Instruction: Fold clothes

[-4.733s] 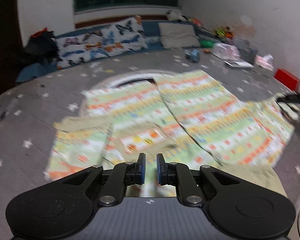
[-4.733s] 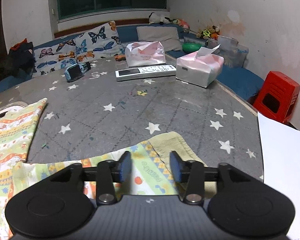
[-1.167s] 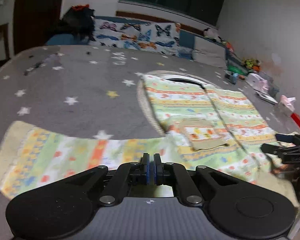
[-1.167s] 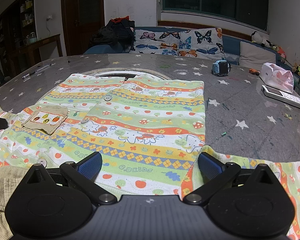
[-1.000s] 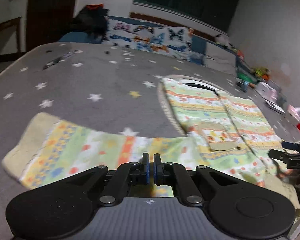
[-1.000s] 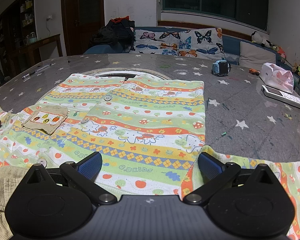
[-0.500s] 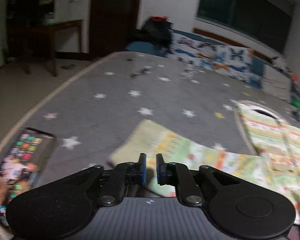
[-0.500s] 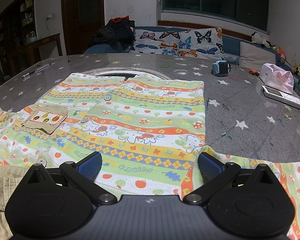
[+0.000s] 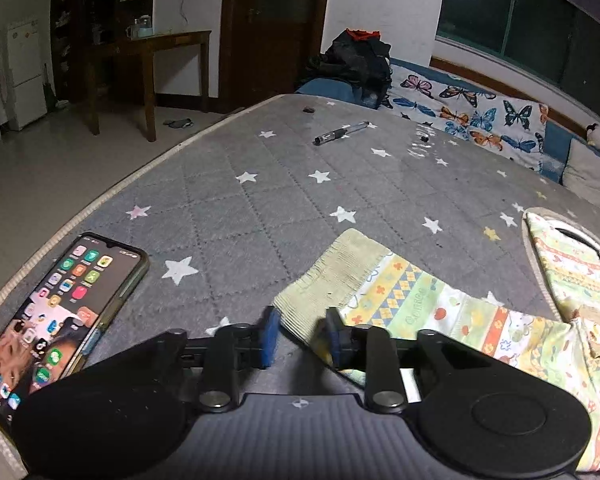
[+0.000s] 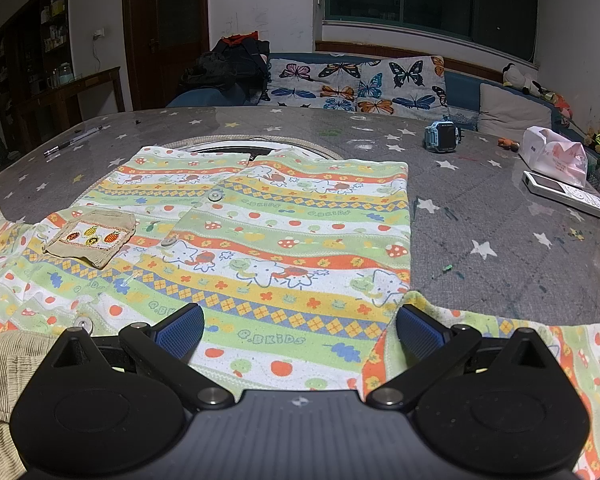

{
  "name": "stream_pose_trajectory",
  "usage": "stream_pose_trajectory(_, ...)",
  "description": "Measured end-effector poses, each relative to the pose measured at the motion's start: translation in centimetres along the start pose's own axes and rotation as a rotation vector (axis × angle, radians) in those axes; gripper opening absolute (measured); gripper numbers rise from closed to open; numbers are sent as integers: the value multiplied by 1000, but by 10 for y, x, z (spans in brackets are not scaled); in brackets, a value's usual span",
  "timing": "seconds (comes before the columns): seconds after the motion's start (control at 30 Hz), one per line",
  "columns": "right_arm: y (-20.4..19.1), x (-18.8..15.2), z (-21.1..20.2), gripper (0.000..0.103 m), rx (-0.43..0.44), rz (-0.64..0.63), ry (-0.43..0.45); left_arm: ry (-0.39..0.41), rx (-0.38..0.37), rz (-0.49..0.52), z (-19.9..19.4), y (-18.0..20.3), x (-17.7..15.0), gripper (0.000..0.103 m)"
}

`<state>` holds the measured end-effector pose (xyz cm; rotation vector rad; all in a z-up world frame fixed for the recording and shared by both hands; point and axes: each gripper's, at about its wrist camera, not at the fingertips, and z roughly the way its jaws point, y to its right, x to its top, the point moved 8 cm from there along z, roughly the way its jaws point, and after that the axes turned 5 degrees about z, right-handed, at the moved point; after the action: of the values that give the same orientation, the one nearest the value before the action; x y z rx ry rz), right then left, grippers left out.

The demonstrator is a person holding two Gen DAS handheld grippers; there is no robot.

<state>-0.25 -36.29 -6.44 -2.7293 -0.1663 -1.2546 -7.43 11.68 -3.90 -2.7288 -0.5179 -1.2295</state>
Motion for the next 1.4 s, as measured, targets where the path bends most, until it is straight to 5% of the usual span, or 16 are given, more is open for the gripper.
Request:
stream_pose_trajectory(0.07,0,0,0,103,-2,-1,0,11,-21,-15,-2,2,2,7)
stream_pose_trajectory(0.27,-4,3,-4,103,-30,-23,-2,103,-118,0,-31,26,26,6)
stream_pose_trajectory(0.53,-26,16,-26,97,4,-78,26,180,-390,113,-82,113,49,5)
stream_pose_trajectory(1.0,-22,20,-47,70,63,15,10,91,-804,309,-113,274,8,3)
stream_pose_trajectory(1.13,-17,17,-49,61,70,43,-6,48,-799,407,-109,283,-14,5)
stream_pose_trajectory(1.4,-53,16,-44,43,214,22,-64,81,-607,415,-95,215,-10,12)
